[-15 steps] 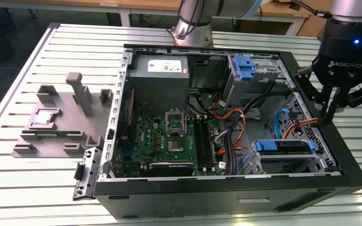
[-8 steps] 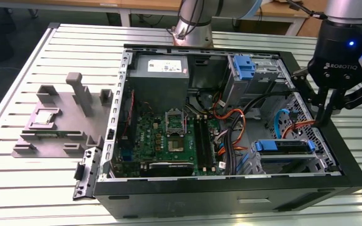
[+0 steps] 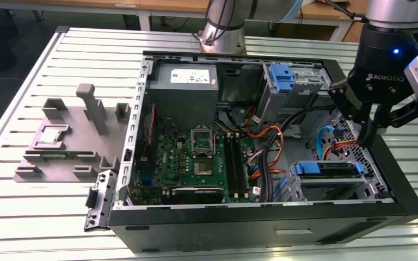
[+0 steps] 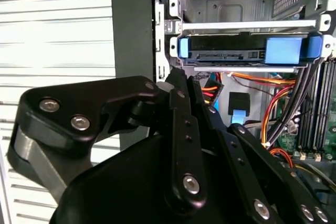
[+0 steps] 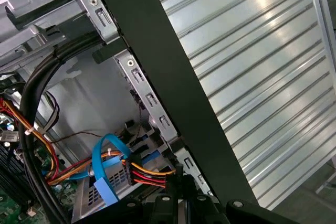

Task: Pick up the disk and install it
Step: 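Insert the first disk wire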

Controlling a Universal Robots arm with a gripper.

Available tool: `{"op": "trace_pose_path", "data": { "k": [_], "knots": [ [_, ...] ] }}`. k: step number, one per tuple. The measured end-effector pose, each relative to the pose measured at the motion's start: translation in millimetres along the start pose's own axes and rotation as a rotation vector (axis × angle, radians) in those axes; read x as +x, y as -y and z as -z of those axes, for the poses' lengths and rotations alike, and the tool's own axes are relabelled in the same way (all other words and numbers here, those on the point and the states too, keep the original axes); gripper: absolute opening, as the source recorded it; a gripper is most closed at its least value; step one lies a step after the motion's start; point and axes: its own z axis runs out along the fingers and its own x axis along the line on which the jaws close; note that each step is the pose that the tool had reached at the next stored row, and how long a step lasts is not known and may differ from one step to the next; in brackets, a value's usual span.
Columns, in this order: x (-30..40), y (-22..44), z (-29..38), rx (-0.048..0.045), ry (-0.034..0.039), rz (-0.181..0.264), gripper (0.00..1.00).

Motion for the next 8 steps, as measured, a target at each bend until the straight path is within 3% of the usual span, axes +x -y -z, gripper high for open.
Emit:
{"op": "trace_pose_path", "data": {
  "k": [8],
  "knots": [
    [-2.6,4.4,-1.6,-0.024,-0.0217,-0.019,0.16]
  ]
}}
